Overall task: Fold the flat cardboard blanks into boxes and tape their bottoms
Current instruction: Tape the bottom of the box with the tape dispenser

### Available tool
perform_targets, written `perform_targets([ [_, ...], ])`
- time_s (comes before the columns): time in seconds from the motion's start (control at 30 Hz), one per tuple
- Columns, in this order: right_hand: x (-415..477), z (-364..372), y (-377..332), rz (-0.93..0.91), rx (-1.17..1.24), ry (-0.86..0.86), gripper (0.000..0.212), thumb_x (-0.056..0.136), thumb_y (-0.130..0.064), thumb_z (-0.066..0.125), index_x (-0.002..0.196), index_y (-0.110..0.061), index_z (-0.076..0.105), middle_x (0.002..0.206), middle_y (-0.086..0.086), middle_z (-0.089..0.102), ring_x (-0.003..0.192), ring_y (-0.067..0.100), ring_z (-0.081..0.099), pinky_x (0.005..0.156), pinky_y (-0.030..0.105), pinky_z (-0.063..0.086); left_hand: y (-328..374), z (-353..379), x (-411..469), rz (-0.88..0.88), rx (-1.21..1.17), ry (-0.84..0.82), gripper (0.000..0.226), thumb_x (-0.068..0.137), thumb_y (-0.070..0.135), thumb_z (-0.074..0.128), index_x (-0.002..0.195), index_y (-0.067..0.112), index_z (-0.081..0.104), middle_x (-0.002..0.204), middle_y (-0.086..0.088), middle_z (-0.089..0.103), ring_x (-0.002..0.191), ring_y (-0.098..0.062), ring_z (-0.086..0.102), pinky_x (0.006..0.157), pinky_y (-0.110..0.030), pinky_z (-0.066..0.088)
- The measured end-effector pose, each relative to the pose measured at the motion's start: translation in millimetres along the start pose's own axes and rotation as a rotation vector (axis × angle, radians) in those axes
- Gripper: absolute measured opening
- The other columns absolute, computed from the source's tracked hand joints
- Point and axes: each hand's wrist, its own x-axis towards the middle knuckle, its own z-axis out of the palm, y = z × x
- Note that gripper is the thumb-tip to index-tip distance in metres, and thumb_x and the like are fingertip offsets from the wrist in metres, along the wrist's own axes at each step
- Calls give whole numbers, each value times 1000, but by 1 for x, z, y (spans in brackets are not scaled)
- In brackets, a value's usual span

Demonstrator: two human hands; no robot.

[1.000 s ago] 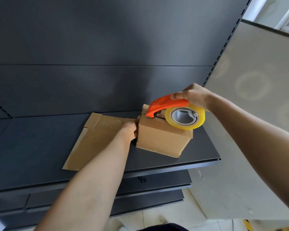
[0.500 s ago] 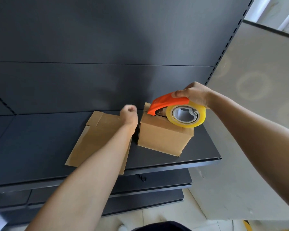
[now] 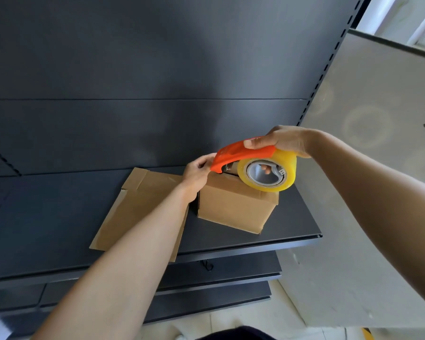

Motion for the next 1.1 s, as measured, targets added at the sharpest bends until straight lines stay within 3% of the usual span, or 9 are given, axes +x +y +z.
perform_targets([
  [0.2, 2, -5, 1, -4, 135, -121, 56, 59, -51, 73, 100, -14, 67, 88, 4, 75, 79, 23, 72, 74, 34, 55, 0, -4, 7, 30, 94, -47, 28, 97, 23, 52, 122, 23, 63, 123, 5, 60, 120, -17, 52, 93, -23, 37],
  [0.37, 0, -8, 7, -20, 178, -143, 53, 61, -47, 72, 100, -13, 66, 86, 3, 75, 75, 22, 72, 71, 33, 55, 4, -4, 4, 59, 177, -72, 33, 98, 24, 47, 129, 19, 58, 126, 5, 57, 114, -7, 46, 95, -21, 33],
  [0.5, -2, -13, 12, -16, 168, -168, 56, 61, -46, 73, 104, -11, 66, 91, 5, 76, 78, 22, 72, 75, 34, 55, 4, -1, 4, 87, 221, -89, 36, 99, 26, 46, 132, 16, 56, 132, 3, 57, 120, -9, 47, 98, -21, 34],
  [0.63, -10, -27, 28, -8, 152, -148, 47, 61, -42, 72, 95, -11, 67, 78, 2, 75, 66, 18, 71, 68, 31, 51, 2, 0, 6, 112, 298, -57, 33, 100, 23, 45, 131, 17, 57, 134, 4, 56, 126, -9, 47, 103, -21, 33],
  [0.8, -28, -56, 74, 52, 153, -110, 59, 52, -37, 84, 100, -6, 65, 80, 6, 75, 66, 21, 72, 69, 33, 51, 3, -2, 6, 155, 416, -34, 34, 101, 19, 41, 131, 16, 57, 136, 3, 54, 129, -10, 44, 101, -17, 28],
  [0.93, -34, -55, 93, 34, 146, -41, 73, 36, -54, 77, 93, -9, 67, 74, 2, 75, 61, 17, 71, 67, 31, 49, 8, 7, 9, 178, 635, 39, 35, 102, 20, 38, 132, 19, 56, 147, 0, 43, 139, -23, 33, 110, -30, 23],
  [1.0, -31, -50, 97, 30, 142, -36, 78, 33, -58, 75, 94, -10, 69, 75, 2, 75, 66, 20, 70, 69, 31, 49, 16, 21, 8, 186, 837, 62, 38, 101, 7, 35, 134, 13, 53, 152, -3, 34, 144, -28, 21, 116, -37, 15],
  [1.07, -29, -49, 101, 28, 129, -38, 79, 33, -59, 76, 94, -10, 70, 78, 3, 75, 72, 24, 70, 72, 33, 51, 24, 41, 3, 187, 880, 63, 45, 97, -6, 32, 135, 9, 50, 153, -5, 33, 144, -30, 19, 114, -38, 20],
  [1.1, -30, -49, 103, 28, 118, -43, 78, 34, -58, 76, 94, -9, 70, 79, 4, 75, 73, 25, 70, 73, 34, 52, 26, 52, 1, 178, 859, 47, 42, 99, -2, 32, 136, 9, 48, 152, -6, 35, 144, -31, 20, 114, -39, 22],
])
